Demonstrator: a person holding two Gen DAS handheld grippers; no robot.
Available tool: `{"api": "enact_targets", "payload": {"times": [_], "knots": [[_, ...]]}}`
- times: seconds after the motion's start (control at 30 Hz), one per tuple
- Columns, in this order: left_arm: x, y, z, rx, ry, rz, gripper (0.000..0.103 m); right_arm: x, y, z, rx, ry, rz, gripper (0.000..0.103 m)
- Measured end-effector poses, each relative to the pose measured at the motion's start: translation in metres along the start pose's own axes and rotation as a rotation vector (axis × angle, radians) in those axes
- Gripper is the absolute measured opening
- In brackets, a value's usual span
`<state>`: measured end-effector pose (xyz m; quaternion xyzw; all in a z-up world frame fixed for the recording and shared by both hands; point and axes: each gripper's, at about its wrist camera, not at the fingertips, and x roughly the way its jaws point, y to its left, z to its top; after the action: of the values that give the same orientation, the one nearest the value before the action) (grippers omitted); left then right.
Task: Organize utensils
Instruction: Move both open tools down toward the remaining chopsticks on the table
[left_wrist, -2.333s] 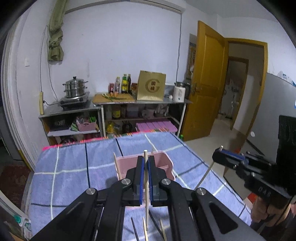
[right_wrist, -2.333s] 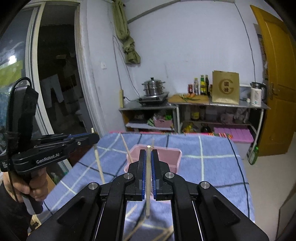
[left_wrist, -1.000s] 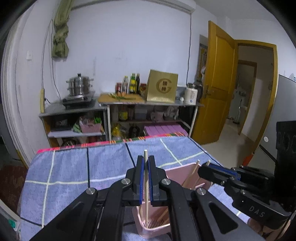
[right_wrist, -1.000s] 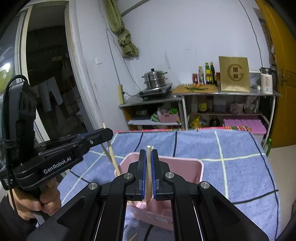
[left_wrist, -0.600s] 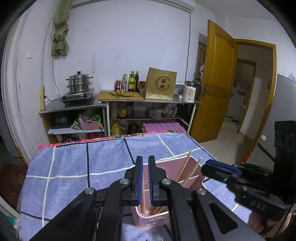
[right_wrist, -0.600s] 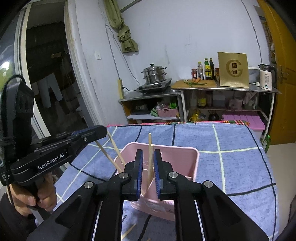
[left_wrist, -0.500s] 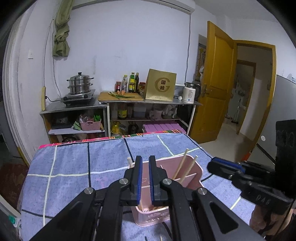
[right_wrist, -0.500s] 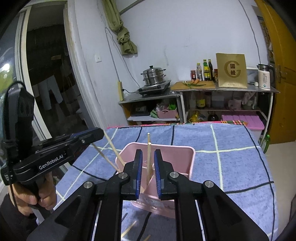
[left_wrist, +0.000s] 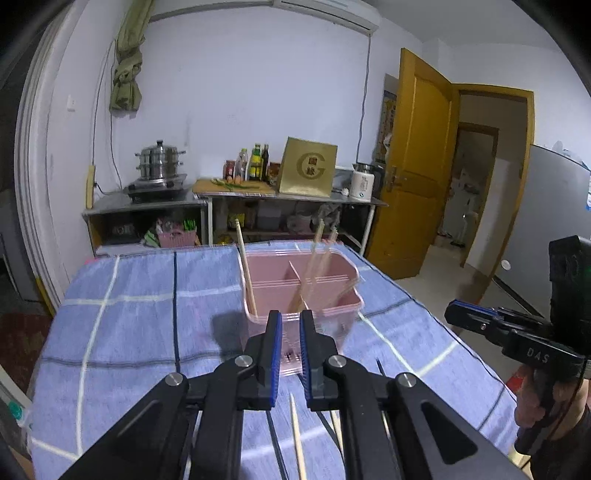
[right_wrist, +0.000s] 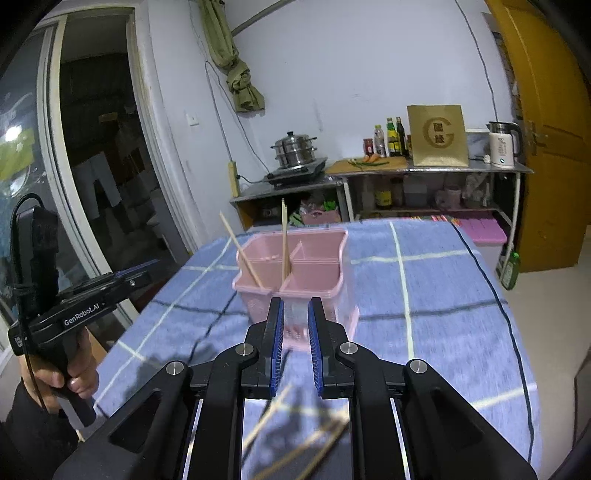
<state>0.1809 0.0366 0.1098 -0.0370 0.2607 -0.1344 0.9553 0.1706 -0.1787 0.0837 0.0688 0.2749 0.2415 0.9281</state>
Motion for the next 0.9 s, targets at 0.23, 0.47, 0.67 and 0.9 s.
{"api": "enact_targets", "payload": {"times": [0.23, 0.47, 0.67, 0.9], "knots": [[-0.009, -0.004, -0.043, -0.028, 0.051, -0.019, 0.009, -0.008, -0.001, -0.033, 0.021, 0.049, -0.003, 0.014], [-0.003, -0.005, -0.07, -0.03, 0.104, -0.017, 0.009, -0.001, -0.002, -0.056, 0.056, 0.095, -0.003, 0.014], [0.011, -0.004, -0.088, -0.024, 0.164, -0.005, 0.009, 0.016, -0.004, -0.075, 0.073, 0.154, -0.015, 0.014], [0.034, -0.003, -0.097, -0.009, 0.238, 0.015, 0.009, 0.046, -0.007, -0.09, 0.088, 0.252, -0.039, 0.014]]}}
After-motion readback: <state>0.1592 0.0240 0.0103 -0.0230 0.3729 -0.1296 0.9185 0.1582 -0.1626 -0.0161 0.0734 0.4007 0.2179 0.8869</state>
